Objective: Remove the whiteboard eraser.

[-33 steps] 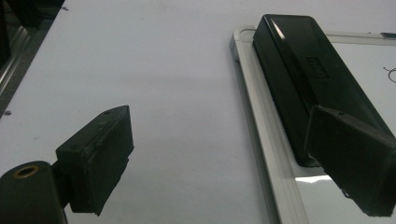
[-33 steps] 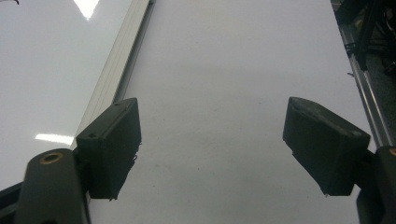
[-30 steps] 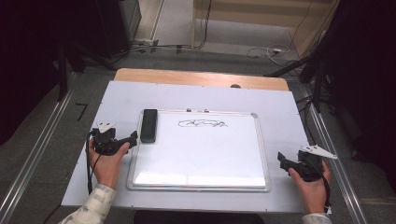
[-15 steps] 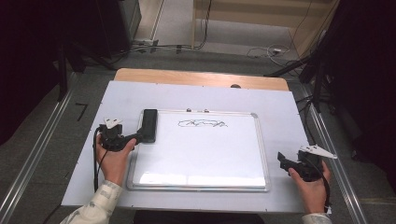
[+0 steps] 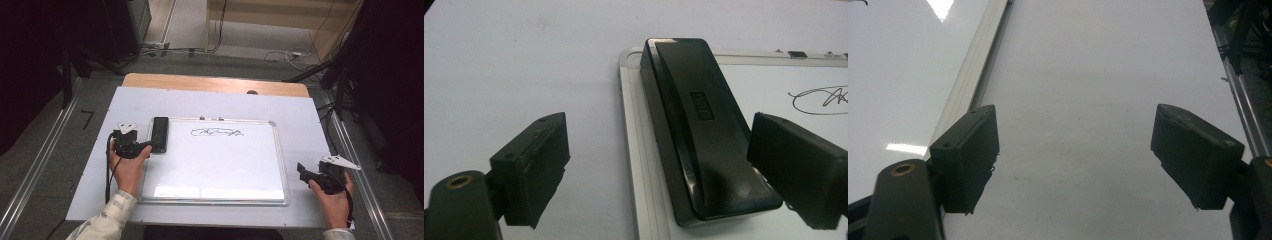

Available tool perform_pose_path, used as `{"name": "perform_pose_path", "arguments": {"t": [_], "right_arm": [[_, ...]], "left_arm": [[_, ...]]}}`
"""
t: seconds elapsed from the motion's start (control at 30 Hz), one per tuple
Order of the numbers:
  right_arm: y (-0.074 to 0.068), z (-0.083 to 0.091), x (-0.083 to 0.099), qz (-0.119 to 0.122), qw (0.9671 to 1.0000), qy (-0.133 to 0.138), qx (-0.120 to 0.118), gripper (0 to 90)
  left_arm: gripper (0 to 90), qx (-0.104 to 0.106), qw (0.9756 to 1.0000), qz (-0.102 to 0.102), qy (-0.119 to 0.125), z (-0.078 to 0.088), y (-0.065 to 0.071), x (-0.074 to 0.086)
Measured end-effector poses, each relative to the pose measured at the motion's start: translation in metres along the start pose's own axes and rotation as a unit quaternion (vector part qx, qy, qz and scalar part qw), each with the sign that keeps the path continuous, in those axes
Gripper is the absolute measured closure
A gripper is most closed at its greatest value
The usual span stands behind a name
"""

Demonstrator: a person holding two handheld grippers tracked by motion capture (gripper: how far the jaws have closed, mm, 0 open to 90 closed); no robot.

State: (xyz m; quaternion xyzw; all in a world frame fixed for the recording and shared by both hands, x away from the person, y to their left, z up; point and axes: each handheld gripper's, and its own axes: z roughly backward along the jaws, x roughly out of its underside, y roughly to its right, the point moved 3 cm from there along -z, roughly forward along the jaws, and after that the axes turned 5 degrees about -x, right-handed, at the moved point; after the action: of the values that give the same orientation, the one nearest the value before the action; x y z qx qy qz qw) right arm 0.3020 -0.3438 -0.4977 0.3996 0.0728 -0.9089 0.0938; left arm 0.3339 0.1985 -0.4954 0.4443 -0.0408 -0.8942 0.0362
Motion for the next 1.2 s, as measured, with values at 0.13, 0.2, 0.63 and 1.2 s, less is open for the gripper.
{"name": "perform_pose_path", "arguments": {"t": [0.13,0.2,0.63,1.2], "right_arm": [[0.001,0.001,-0.001,-0.002,1.0000,0.005,0.000,18.1],[0.001,0.001,0.000,-0.003,1.0000,0.003,0.000,18.1],[0.000,0.002,-0.001,-0.002,1.0000,0.004,0.002,18.1],[0.000,0.002,-0.001,-0.001,1.0000,0.007,0.000,18.2]], "left_arm": [[11.0,0.003,1.0000,-0.001,0.003,-0.002,0.006,-0.005],[11.1,0.004,1.0000,-0.001,0.003,-0.003,0.008,-0.007],[13.3,0.004,0.9998,-0.017,-0.013,-0.023,0.030,-0.015],[20.7,-0.024,0.9992,-0.017,-0.027,-0.052,0.040,-0.029]]}}
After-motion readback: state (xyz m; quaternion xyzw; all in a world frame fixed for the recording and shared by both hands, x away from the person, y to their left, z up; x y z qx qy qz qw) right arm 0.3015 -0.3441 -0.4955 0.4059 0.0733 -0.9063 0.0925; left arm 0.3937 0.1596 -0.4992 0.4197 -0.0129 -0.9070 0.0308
